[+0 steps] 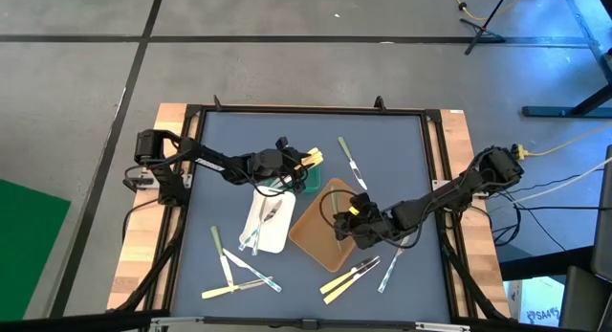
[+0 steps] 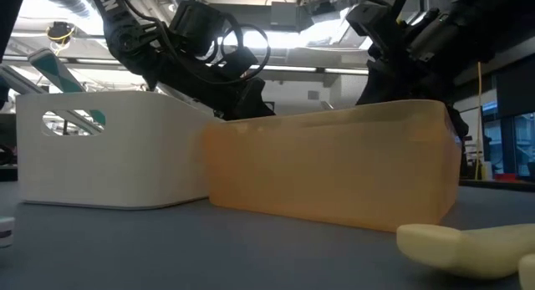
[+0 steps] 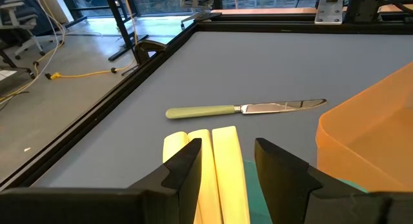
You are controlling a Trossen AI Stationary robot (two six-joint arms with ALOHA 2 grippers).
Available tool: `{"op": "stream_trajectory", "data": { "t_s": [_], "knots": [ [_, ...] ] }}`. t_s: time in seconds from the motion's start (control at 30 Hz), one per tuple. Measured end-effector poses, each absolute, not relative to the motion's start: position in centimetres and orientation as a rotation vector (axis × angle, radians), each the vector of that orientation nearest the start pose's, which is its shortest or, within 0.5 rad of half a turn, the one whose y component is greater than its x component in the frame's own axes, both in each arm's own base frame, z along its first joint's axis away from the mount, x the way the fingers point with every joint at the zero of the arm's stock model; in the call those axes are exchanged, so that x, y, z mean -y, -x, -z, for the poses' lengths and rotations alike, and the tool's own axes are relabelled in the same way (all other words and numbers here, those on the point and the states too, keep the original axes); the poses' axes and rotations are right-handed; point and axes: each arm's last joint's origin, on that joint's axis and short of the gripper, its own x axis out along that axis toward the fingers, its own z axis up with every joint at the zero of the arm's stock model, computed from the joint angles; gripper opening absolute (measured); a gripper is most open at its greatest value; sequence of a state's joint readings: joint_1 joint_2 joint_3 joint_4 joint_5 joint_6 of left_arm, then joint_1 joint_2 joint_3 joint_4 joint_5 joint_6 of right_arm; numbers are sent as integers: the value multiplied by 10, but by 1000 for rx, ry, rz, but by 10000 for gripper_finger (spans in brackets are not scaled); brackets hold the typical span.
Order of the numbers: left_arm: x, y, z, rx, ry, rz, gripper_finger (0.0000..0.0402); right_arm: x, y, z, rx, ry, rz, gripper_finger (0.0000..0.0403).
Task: Sort silverware by color (type)
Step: Put the green knife into the orange bin, then put the blue patterned knife into the white bin
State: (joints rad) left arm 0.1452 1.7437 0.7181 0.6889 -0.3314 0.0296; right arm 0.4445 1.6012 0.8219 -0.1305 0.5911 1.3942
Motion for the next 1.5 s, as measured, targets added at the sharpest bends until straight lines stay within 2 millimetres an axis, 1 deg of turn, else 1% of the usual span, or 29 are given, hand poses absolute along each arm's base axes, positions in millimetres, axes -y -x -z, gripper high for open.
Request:
{"op": "stream_trajectory", "data": {
  "t_s": [0.2,0.47,0.6,1.3,1.5],
  "knots": [
    [-58,-329,-154,-345,-60,-467,137,-115,-279,-165,-532,-867,628,34],
    [-58,-329,-154,-346,-60,-467,137,-115,-279,-165,-531,-868,627,92],
    [-58,-329,-154,-345,-60,-467,137,-115,-279,-165,-533,-864,626,107],
    [-58,-329,-154,-343,-60,-468,137,-115,-279,-165,-533,-863,626,111],
    [-56,-327,-166,-304,-57,-465,137,-115,-279,-165,-534,-863,625,111]
  ]
}}
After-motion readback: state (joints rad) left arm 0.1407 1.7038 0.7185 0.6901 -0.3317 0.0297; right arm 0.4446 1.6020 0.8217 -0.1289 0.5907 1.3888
